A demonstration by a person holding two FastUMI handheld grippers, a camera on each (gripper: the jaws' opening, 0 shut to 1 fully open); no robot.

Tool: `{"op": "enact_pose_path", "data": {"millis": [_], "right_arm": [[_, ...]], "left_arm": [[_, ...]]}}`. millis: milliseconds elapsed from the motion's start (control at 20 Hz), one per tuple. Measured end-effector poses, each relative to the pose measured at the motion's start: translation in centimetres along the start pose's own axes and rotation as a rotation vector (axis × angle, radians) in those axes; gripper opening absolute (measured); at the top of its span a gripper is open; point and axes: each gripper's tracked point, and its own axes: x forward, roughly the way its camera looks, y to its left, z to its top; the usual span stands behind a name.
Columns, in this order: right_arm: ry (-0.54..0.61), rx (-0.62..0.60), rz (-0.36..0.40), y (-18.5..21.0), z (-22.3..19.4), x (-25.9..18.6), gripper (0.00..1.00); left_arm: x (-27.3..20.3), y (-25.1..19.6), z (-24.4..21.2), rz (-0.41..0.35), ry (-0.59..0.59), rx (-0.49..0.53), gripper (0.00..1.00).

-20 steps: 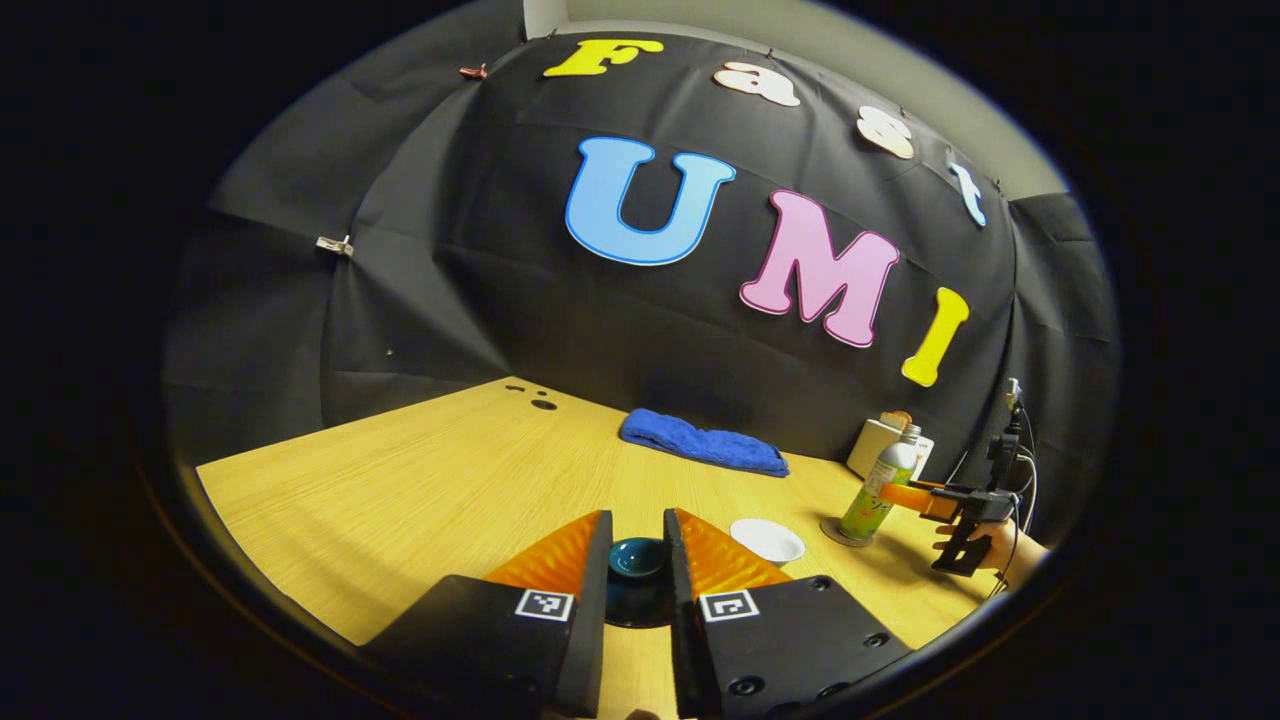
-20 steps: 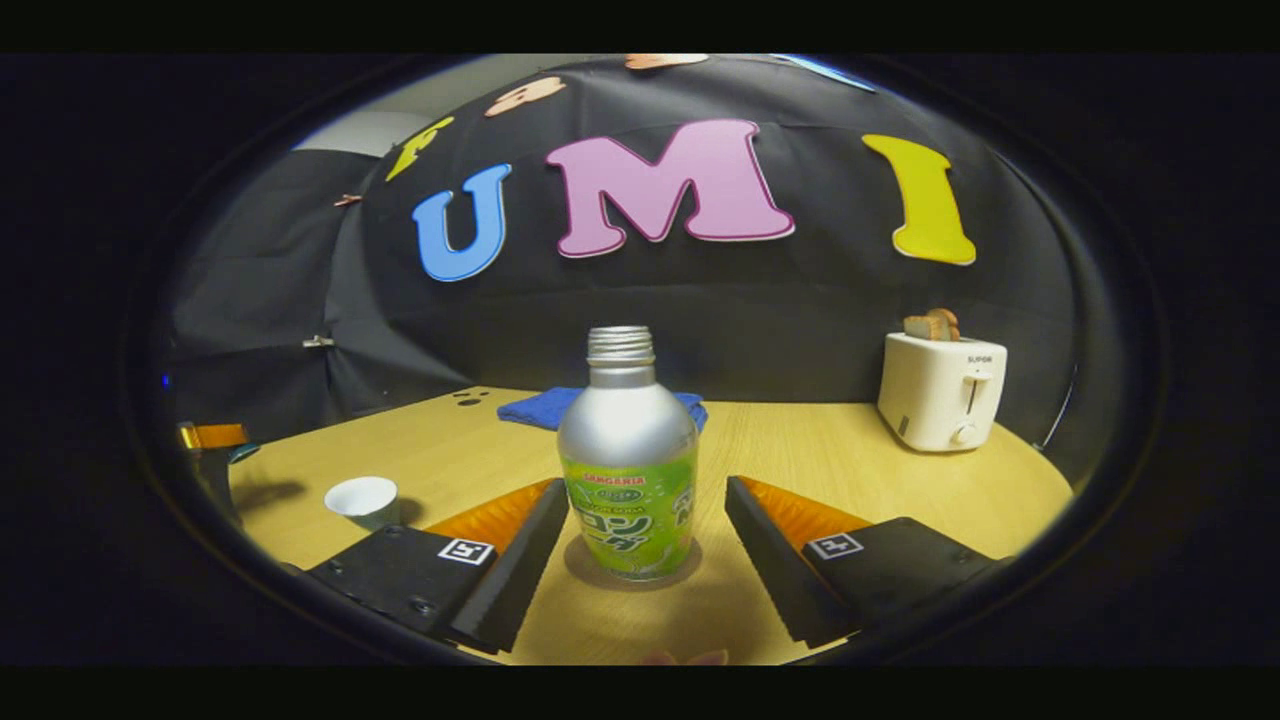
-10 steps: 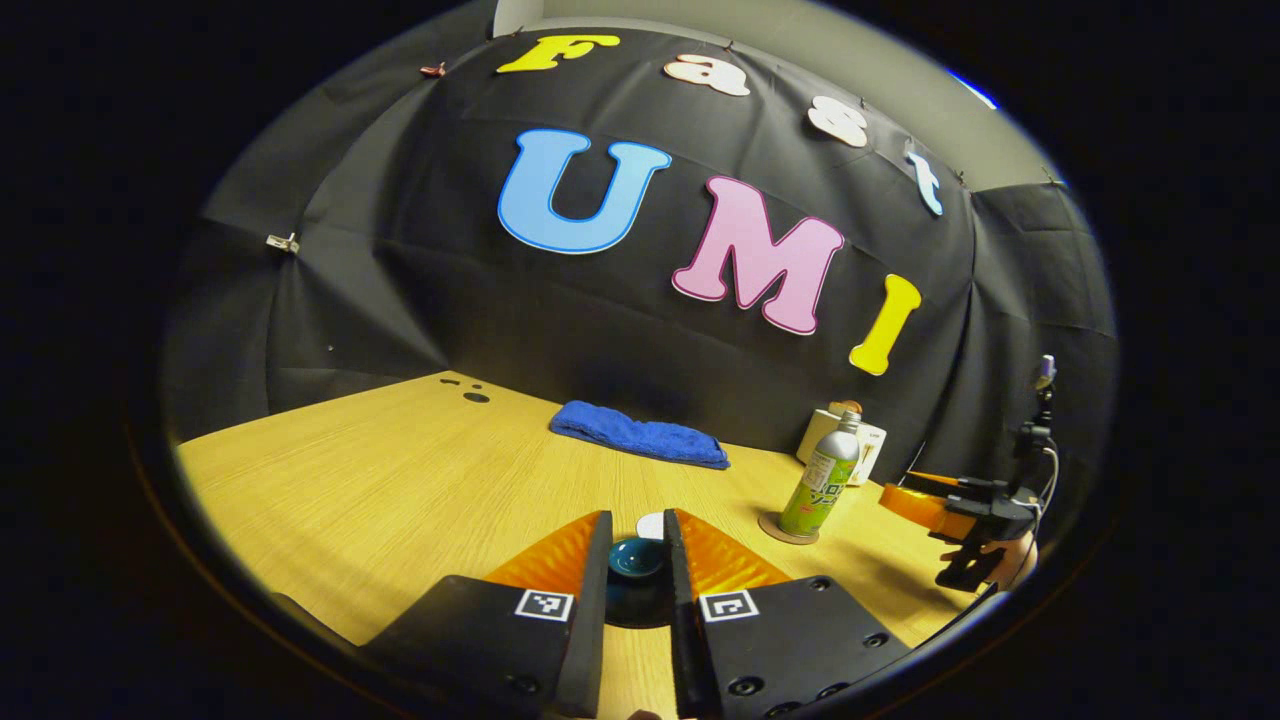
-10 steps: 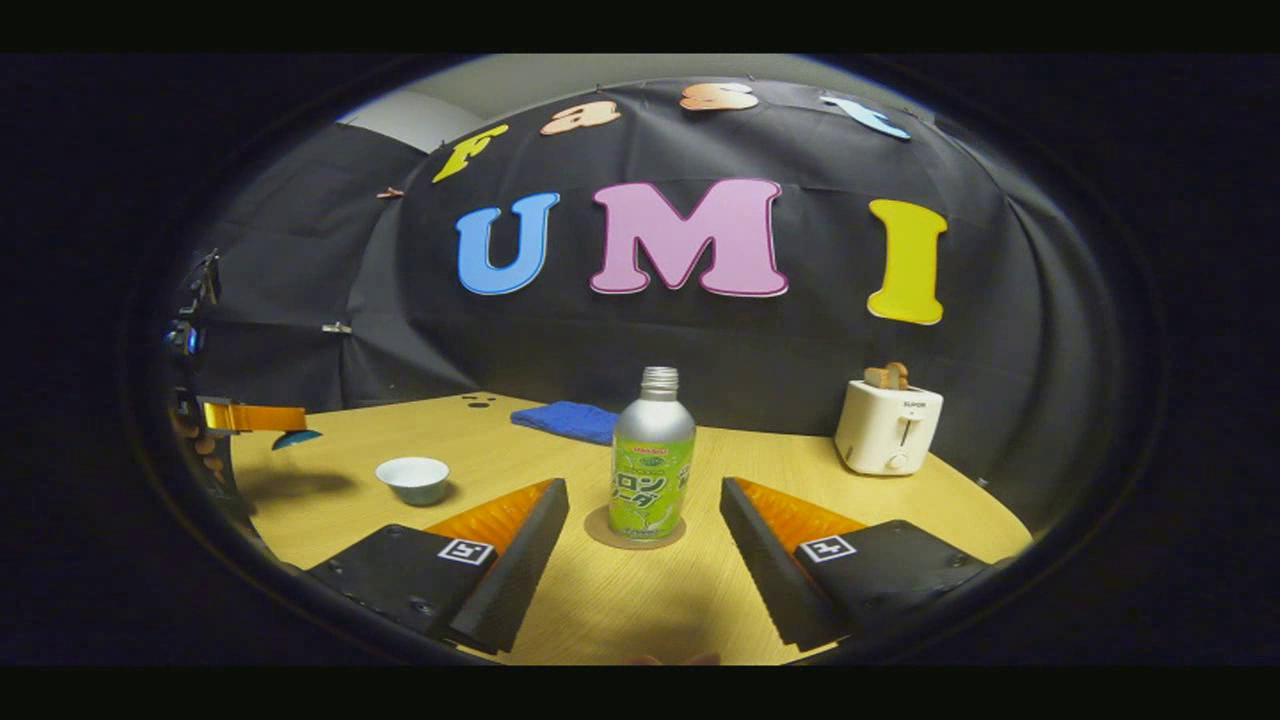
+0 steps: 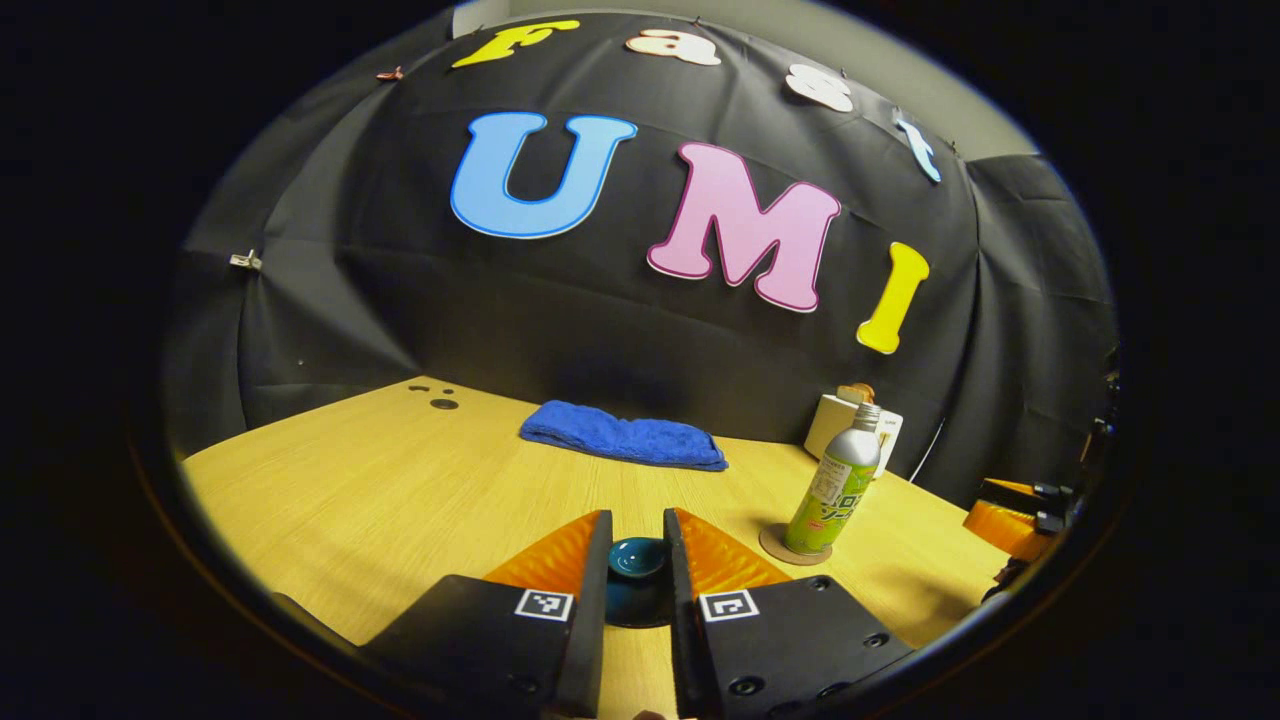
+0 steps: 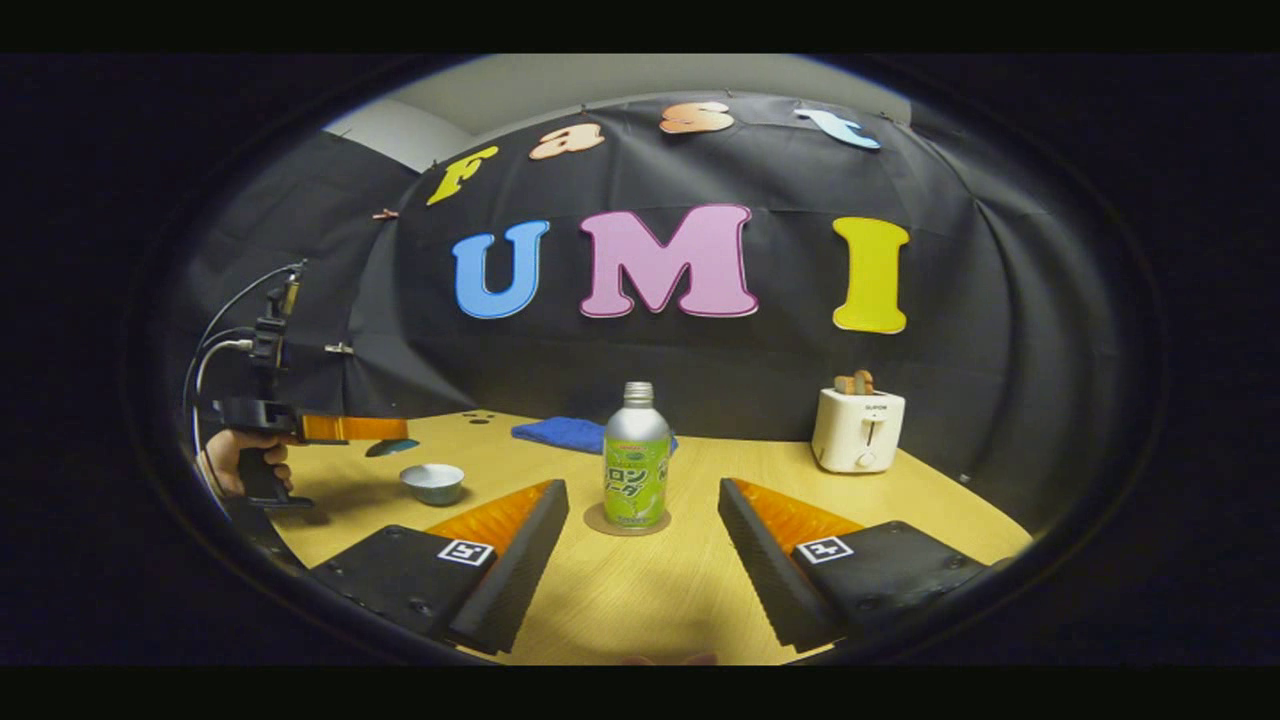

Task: Open the teacup lid with one hand, grasp the water bottle and pour water into the teacup with the other hand; after pouring, place the water bottle on the coaster and then close the teacup lid.

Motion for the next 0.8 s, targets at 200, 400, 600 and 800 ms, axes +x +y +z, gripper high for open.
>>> {"op": "enact_pose_path", "data": {"millis": [200, 400, 600, 800], "right_arm": [[-0.03, 0.023, -0.012, -1.4, 1.3, -0.9, 0.94], [-0.04, 0.031, -0.007, -1.9, 1.5, -1.0, 0.94], [-0.036, -0.001, -0.021, -2.4, 1.5, -1.1, 0.94], [-0.04, 0.017, -0.01, -2.2, 1.6, -1.1, 0.94]], "left_arm": [[1.5, 0.1, -1.4, 0.051, 0.027, 0.046, 0.32], [2.4, -0.4, -2.7, 0.053, 0.055, 0.035, 0.32], [3.1, -0.3, -3.1, 0.067, 0.059, 0.041, 0.32], [3.6, -0.4, -3.5, 0.065, 0.068, 0.041, 0.32]]}}
